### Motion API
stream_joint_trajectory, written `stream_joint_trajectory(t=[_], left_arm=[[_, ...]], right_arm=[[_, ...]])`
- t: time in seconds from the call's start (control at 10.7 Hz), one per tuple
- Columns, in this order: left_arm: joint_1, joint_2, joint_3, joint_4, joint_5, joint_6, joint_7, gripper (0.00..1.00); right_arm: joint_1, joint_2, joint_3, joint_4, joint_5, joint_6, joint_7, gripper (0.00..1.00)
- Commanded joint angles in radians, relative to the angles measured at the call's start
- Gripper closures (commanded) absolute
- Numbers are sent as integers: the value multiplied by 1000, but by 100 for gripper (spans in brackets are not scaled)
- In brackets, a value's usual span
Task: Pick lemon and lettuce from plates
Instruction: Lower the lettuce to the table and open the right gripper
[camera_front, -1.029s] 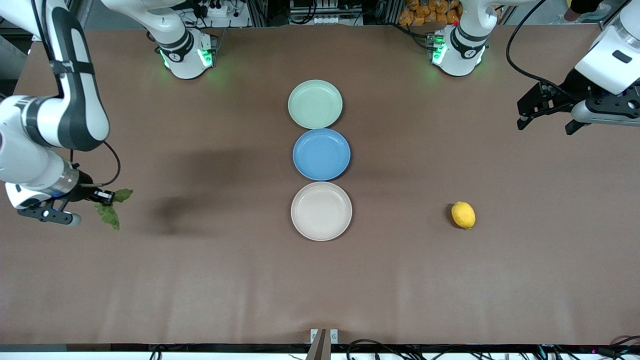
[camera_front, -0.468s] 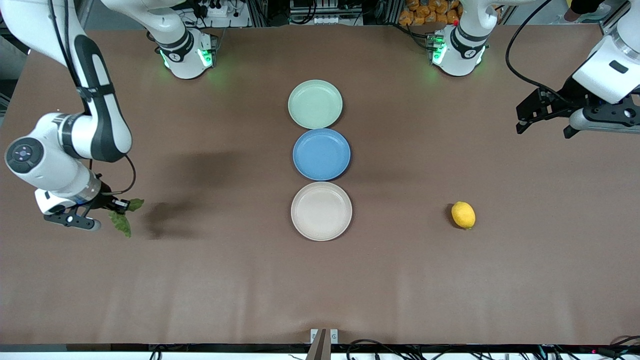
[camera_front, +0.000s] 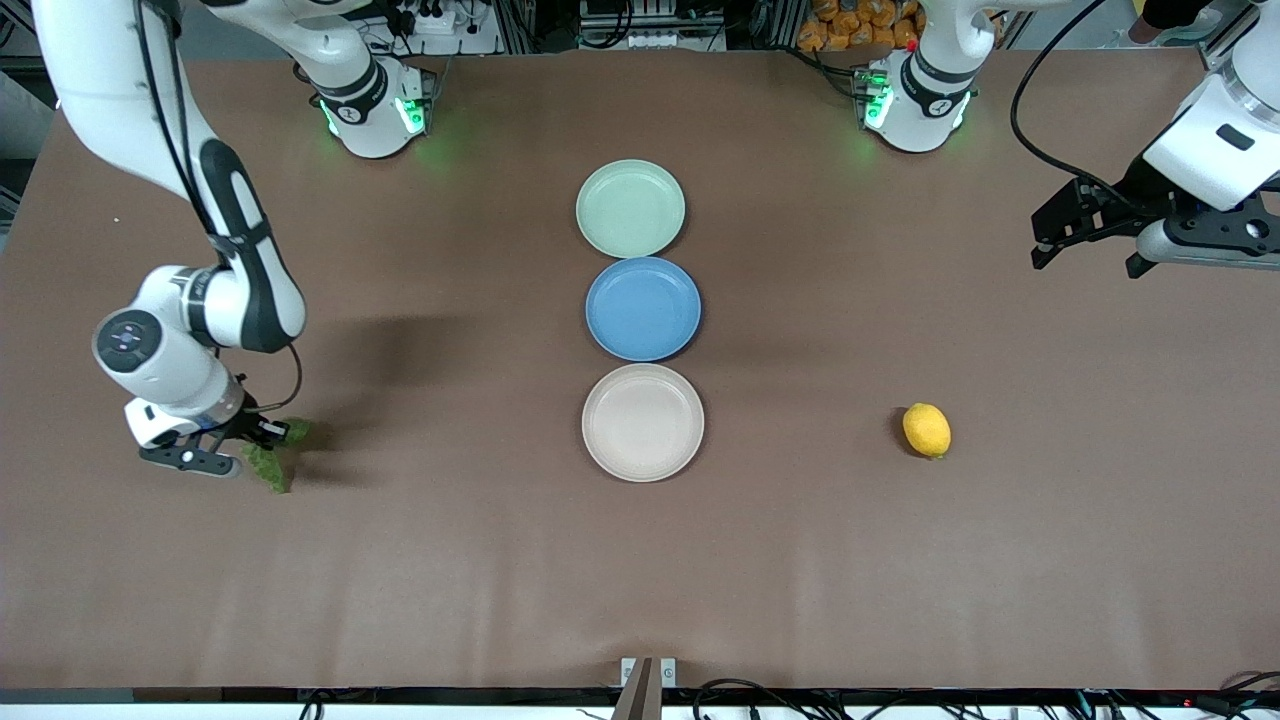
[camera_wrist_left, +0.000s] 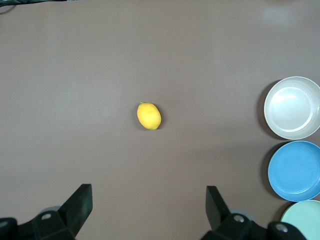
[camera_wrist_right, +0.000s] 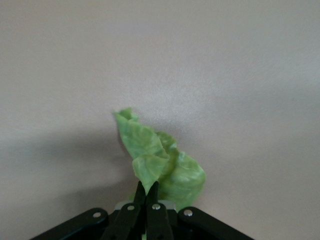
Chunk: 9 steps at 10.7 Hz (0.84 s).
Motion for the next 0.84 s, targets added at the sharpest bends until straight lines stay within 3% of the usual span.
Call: stream_joint_trajectory(t=[0.0,0.09,0.28,0.56,0.75], left_arm=[[8,-3,-5,9,-3,-13,-2,0],[8,-3,-5,10,-3,-13,-2,0],[8,-3,-5,10,-5,-13,-2,0],[10,-1,-5,10,-5,-13,-1,0],[10,-3,-5,13,-5,-13,-1,0]], right_arm=[[10,32,-5,12,16,24,-11,40],[10,28,-5,12,16,12,-6,0],[31,-20,-2,16,16,-22,-9,0],[31,-162,13,87,14,-276,-5,0],[33,-242,14,134,16,-373,-9,0]])
